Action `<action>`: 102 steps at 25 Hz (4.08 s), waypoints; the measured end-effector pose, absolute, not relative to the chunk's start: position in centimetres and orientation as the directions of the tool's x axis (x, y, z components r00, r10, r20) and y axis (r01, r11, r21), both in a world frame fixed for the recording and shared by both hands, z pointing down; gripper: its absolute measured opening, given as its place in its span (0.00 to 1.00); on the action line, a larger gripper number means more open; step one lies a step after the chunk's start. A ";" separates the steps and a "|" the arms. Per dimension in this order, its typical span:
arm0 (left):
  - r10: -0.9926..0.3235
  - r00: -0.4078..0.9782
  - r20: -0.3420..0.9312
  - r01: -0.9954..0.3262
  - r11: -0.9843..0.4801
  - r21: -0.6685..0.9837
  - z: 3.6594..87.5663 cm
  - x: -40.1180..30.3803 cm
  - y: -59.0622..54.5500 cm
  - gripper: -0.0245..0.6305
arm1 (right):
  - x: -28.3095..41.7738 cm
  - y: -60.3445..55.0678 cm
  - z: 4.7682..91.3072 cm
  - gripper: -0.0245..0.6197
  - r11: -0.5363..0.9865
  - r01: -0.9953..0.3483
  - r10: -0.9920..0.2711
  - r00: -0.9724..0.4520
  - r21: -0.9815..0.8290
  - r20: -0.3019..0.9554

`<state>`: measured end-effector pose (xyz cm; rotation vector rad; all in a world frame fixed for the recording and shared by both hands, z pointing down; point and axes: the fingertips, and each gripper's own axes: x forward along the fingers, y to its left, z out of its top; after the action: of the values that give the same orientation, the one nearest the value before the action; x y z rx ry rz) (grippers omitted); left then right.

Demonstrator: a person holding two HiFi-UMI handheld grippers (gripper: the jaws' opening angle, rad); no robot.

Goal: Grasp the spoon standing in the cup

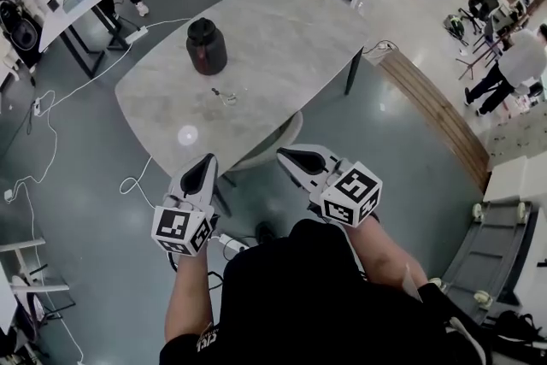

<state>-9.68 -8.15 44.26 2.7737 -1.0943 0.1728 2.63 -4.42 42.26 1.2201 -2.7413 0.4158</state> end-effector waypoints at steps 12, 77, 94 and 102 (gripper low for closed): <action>-0.704 0.688 0.178 -0.724 -0.681 0.106 44.8 -5.1 -16.2 0.06 | 6.4 -12.7 41.8 0.03 0.643 -0.715 -0.700 -0.694 -0.274 0.169; -0.790 0.436 0.431 -0.894 -0.327 0.305 60.8 -5.1 -35.5 0.11 | 7.6 -32.7 45.1 0.03 0.765 -0.568 -0.466 -0.813 -0.302 0.348; -0.862 0.458 0.217 -0.889 -0.447 0.101 42.0 -5.8 -38.3 0.11 | 8.3 -35.6 42.4 0.03 0.798 -0.573 -0.514 -0.809 -0.186 0.287; -0.905 0.407 0.124 -0.913 -0.403 0.058 35.8 -8.2 -37.5 0.11 | 9.8 -36.5 40.1 0.03 0.773 -0.611 -0.572 -0.788 -0.170 0.228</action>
<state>-8.17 -37.54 35.78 2.5355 -1.6458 0.1107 9.85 -36.45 40.09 0.9414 -2.8027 0.3536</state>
